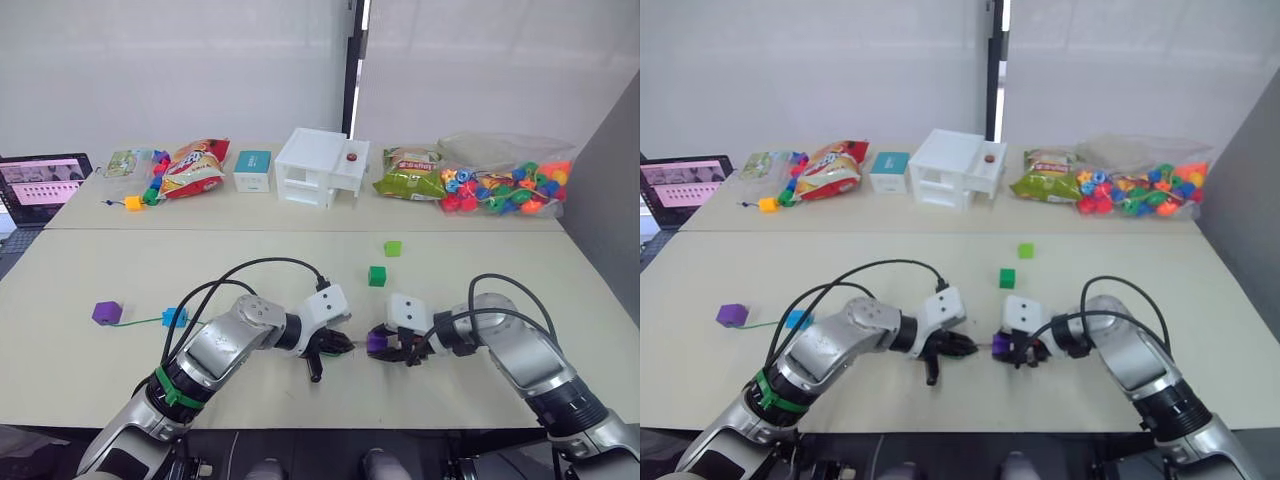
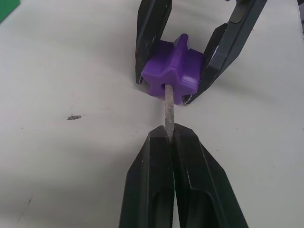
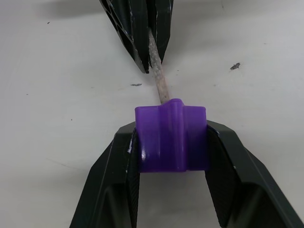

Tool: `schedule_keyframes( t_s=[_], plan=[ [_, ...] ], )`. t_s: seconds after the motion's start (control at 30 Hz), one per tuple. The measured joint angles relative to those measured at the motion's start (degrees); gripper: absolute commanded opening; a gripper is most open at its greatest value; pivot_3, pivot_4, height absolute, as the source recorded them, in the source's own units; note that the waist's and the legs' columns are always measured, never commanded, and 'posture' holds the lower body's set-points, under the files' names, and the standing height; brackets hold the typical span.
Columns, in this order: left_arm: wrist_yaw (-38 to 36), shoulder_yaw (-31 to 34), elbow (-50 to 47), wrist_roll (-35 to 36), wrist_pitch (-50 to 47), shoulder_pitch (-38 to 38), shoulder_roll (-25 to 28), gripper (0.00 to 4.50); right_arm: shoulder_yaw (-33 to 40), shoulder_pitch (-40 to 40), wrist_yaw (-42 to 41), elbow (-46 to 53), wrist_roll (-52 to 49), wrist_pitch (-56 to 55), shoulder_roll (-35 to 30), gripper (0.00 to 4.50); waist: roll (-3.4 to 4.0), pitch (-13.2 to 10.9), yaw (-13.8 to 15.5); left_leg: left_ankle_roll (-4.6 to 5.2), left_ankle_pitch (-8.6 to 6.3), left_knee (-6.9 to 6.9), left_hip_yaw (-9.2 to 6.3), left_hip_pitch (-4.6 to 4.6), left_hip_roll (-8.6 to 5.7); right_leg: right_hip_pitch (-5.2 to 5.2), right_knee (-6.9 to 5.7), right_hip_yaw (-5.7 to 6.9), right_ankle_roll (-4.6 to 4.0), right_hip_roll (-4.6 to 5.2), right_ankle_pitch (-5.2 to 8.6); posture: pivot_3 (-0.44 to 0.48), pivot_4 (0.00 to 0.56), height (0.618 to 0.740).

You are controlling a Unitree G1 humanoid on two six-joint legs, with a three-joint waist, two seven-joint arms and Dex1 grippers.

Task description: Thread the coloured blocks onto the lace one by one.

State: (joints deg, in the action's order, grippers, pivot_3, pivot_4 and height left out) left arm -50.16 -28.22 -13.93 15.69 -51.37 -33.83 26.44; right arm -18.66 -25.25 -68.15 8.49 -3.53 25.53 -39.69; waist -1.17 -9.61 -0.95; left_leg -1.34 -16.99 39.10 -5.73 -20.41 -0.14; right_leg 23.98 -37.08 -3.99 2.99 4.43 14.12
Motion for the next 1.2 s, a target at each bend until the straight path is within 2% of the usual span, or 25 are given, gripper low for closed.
schedule_keyframes(
  t_s=[0.4, 0.6, 1.2],
  plan=[
    [-5.12, 1.91, -1.22, 0.08, 4.58, 1.91, 6.04, 0.0, 1.02, 1.23, 0.15, -3.15, -0.05, -4.44, 4.74, 1.36, -0.01, 0.03, -1.71, 0.01, 0.0, -0.15, -0.03, 0.13, 0.07, 0.02, -0.05, 0.0, -0.01, -0.07, 0.0, 0.0, 0.15, 0.74],
    [-5.2, 3.19, -1.23, 0.1, 7.8, 5.33, 6.16, 0.0, 0.27, 0.72, -0.39, -3.5, 0.09, -5.01, 4.76, 1.36, -0.01, 0.03, -1.62, 0.01, 0.0, -0.14, -0.05, 0.13, 0.07, 0.02, -0.05, 0.01, -0.01, -0.07, 0.0, 0.0, 0.15, 0.74],
    [-3.52, 6.64, -2.92, 0.15, 8.71, 10.1, 4.92, 0.0, -3.21, -2.11, -0.24, 0.7, 2.39, 0.46, 2.33, 1.36, -0.01, 0.03, -1.42, 0.01, -0.01, -0.15, -0.04, 0.11, 0.05, 0.04, -0.03, 0.01, -0.01, -0.03, 0.0, 0.0, 0.15, 0.74]
  ],
)
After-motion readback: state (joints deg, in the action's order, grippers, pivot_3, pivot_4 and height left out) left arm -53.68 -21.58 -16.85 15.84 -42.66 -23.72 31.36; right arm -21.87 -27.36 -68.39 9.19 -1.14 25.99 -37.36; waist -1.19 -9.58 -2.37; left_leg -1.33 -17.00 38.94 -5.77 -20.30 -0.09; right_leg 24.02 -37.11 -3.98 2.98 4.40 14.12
